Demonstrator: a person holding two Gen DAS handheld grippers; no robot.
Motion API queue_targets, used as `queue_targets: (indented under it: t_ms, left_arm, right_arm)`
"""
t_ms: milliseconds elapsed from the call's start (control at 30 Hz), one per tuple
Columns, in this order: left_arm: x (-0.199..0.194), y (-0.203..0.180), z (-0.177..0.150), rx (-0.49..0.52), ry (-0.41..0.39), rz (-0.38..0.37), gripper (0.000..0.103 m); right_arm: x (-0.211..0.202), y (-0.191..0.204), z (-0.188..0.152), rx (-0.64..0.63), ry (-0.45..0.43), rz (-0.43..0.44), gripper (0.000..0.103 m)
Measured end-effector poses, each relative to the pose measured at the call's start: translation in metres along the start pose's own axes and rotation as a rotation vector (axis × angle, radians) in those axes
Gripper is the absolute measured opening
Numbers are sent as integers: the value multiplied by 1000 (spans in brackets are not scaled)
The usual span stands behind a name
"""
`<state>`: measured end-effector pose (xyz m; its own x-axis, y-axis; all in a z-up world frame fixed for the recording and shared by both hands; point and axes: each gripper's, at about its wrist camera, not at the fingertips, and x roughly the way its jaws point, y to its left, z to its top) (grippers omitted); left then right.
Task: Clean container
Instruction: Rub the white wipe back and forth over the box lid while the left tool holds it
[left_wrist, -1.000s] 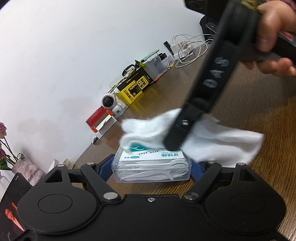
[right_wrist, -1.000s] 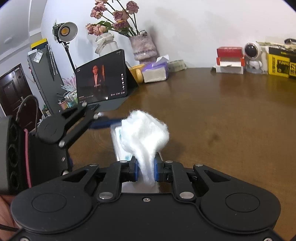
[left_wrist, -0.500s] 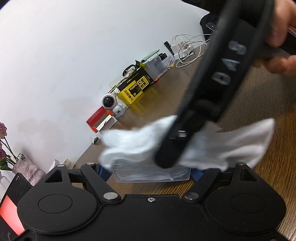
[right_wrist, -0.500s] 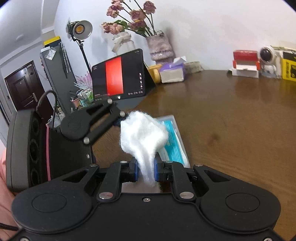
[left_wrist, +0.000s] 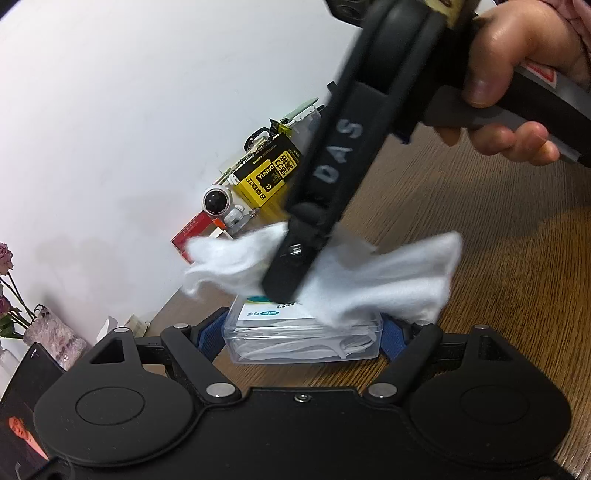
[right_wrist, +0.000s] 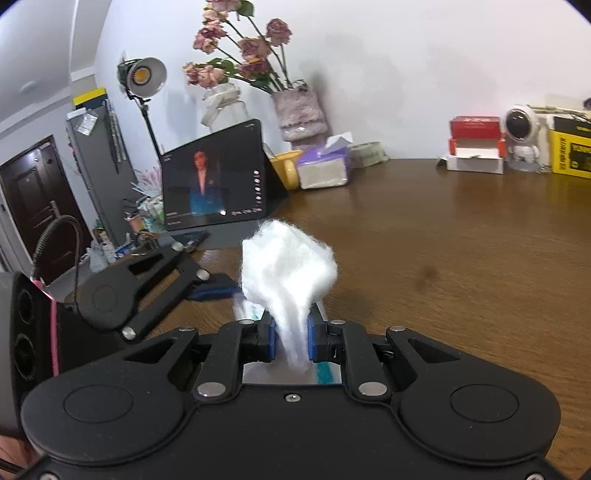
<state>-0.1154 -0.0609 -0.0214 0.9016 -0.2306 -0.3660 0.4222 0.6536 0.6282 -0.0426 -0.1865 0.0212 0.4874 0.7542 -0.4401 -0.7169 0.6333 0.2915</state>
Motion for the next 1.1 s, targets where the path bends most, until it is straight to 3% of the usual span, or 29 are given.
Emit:
queue_targets:
  t_ms: [567,1100]
  left_arm:
    - [1,2,1,1,-1,1,80]
    - [-1,-3,0,2,-1,1,80]
  right_arm:
    - [-22,0,-41,86,27,39,16]
    - [-1,15,-3,8,-8,45,16]
